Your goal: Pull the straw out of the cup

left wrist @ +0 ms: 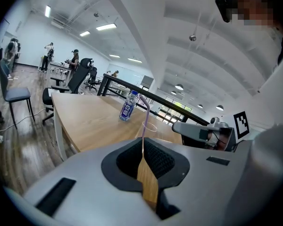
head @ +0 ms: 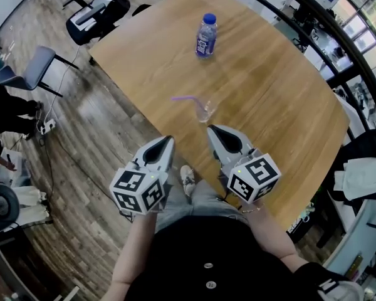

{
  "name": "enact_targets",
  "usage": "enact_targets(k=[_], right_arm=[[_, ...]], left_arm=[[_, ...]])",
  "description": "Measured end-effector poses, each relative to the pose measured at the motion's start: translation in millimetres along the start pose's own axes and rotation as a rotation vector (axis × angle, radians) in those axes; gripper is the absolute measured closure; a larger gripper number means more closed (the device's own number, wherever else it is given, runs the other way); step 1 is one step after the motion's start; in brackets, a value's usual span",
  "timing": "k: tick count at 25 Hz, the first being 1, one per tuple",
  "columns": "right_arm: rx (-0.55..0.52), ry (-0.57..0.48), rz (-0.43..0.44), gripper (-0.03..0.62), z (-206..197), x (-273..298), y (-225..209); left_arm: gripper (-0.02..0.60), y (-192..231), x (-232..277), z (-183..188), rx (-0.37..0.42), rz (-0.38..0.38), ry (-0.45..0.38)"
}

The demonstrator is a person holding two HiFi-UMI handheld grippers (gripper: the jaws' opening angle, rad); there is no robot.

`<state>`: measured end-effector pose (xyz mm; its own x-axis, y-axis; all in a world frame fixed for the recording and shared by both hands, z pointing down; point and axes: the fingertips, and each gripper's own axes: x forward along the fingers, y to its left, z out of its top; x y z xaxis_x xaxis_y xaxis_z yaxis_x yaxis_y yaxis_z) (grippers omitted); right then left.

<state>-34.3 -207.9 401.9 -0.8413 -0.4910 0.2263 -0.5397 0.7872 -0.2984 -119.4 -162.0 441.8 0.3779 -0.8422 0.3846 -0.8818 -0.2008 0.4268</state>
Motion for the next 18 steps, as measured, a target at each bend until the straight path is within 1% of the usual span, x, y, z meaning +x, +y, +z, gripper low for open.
enact_targets(k=[3,8,12,15,18], right_arm=[[0.006,0.01,-0.002,0.595,-2,0,-1],[-0.011,0.026,-0.042,0.595,-3,2,-3],[-0.024,0.048,-0.072,0.595,-4,11,-5],[-0.041,0.046,-0.088,0.595,0,17,-1],[-0.079,0.05,-0.101,0.594,4,24,3]], left_arm=[[0.555,2,3,2,-0.014,-0.01,0.001],[0.555,7,8,12,-0.006,-0.04,-0.002],[0.555,9,9,13,-0.001,-0.076,0.016],[0.555,11,8,10,-0.005,-0.097,0.034],[0.555,14,10,13,-0.003,-0.116,0.045]])
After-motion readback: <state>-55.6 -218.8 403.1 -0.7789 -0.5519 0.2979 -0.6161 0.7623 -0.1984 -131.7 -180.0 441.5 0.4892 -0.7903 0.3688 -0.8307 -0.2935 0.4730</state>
